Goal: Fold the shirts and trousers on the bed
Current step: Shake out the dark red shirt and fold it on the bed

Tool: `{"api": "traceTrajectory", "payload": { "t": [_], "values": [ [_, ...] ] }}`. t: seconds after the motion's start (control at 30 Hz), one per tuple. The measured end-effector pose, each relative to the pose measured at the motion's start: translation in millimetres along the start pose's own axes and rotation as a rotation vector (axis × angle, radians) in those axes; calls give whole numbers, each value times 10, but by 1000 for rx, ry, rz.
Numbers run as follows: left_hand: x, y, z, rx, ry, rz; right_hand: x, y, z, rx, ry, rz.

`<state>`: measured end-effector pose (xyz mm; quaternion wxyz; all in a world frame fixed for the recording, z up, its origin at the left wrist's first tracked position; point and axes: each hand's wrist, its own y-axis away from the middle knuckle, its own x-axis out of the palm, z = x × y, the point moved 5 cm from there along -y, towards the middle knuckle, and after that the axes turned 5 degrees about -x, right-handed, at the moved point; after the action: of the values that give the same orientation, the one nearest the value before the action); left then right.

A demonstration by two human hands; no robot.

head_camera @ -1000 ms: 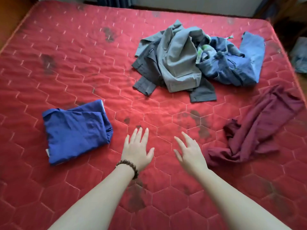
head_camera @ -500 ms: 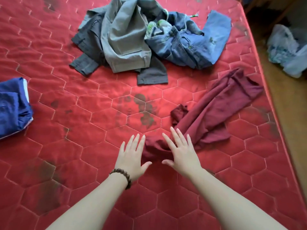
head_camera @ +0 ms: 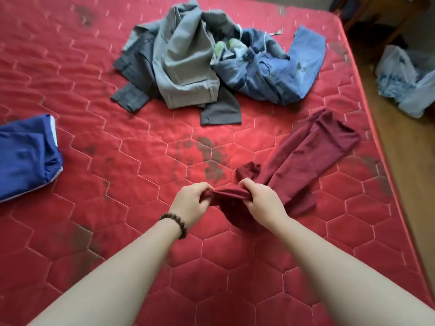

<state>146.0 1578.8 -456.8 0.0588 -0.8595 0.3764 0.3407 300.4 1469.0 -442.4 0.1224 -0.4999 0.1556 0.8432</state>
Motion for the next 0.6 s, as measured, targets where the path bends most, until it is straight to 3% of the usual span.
{"api": "traceTrajectory", "payload": {
  "t": [0.27,0.5,0.6],
  "values": [
    [-2028,-10,-1768,80,389,-42,-2017,-2,1190,-111,-333,-266],
    [-3401,378,-3358,228,431,-100,-3488,188,2351,-181,-451,-412],
    [-3838,576,-3787,290,372,-99,-4013,365,2813,-219,-492,-626]
  ]
}}
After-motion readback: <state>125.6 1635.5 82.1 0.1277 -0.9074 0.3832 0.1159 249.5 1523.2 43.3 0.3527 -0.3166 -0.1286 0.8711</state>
